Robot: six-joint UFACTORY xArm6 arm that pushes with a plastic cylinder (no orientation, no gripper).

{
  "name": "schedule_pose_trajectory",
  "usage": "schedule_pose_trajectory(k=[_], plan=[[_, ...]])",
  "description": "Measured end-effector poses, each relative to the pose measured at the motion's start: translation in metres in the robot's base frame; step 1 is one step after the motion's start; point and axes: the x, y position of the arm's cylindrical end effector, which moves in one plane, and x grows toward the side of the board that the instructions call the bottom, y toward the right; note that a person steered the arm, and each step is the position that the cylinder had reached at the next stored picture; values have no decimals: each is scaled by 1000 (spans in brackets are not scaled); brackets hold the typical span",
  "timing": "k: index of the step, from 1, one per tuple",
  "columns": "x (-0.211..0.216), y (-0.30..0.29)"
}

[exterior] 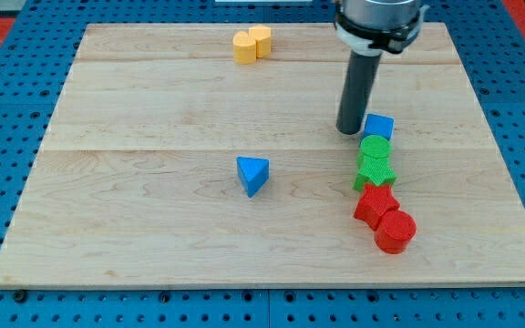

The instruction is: Push the blue triangle to the top left of the blue cube

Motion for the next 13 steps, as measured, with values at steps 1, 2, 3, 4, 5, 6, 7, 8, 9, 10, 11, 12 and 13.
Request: schedule_pose_trajectory(k=[1,2,3,4,5,6,7,8,9,10,11,12,13], plan=[[27,-87],[34,-196],[85,-241],[140,-220],[209,-167],[209,-149],[209,-72],[194,-30],[171,-44],[146,-44],[146,-36],[145,-30],[143,-29]])
